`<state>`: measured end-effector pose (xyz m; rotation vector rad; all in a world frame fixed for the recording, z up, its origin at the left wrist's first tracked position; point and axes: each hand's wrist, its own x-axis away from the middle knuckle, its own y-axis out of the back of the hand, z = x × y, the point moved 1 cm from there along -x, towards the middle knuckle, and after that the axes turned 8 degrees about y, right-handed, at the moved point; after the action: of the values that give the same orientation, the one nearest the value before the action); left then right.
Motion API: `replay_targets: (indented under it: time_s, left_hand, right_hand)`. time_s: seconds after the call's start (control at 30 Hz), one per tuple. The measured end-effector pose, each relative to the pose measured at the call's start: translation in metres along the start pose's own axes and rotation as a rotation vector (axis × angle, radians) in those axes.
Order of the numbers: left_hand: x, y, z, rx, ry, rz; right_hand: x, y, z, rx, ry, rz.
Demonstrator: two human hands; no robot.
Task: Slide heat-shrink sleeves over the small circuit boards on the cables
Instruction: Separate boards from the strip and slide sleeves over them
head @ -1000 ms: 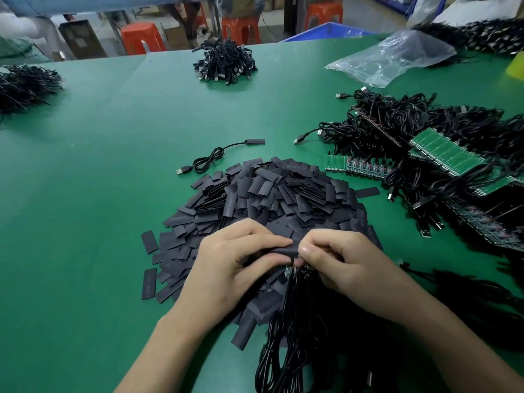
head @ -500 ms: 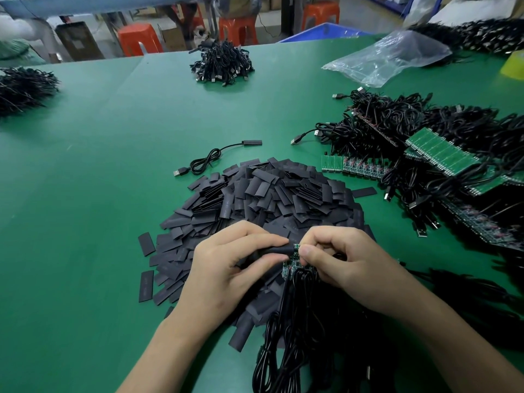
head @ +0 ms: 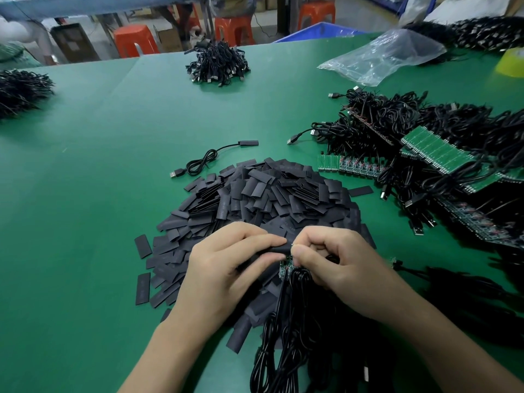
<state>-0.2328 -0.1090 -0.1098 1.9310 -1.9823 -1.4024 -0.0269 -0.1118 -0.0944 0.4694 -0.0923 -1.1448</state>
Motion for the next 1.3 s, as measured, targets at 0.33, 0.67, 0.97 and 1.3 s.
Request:
replay_targets:
  time_s: [0.33,0.67,0.97,1.3]
  left_hand:
    - [0.000,0.000,0.000,0.038,0.089,-0.046]
    - [0.002,-0.005,-0.004,0.015,0.080,-0.129]
    - [0.003,-0.010,-0.009,0.090,0.162,-0.288]
    - [0.003,-0.015,-0.010,0.358,0.416,-0.206]
  right_hand:
    - [0.000,0.000,0.000,-0.037,-0.006,-0.087]
    - [0.000,-0.002,-0.003,-0.145,-0.036,-0.060]
    - [-0.001,-0.008,-0.003,-0.330,-0.054,-0.111]
    - [-0.002,-0.006,-0.005,-0.433,-0.036,-0.180]
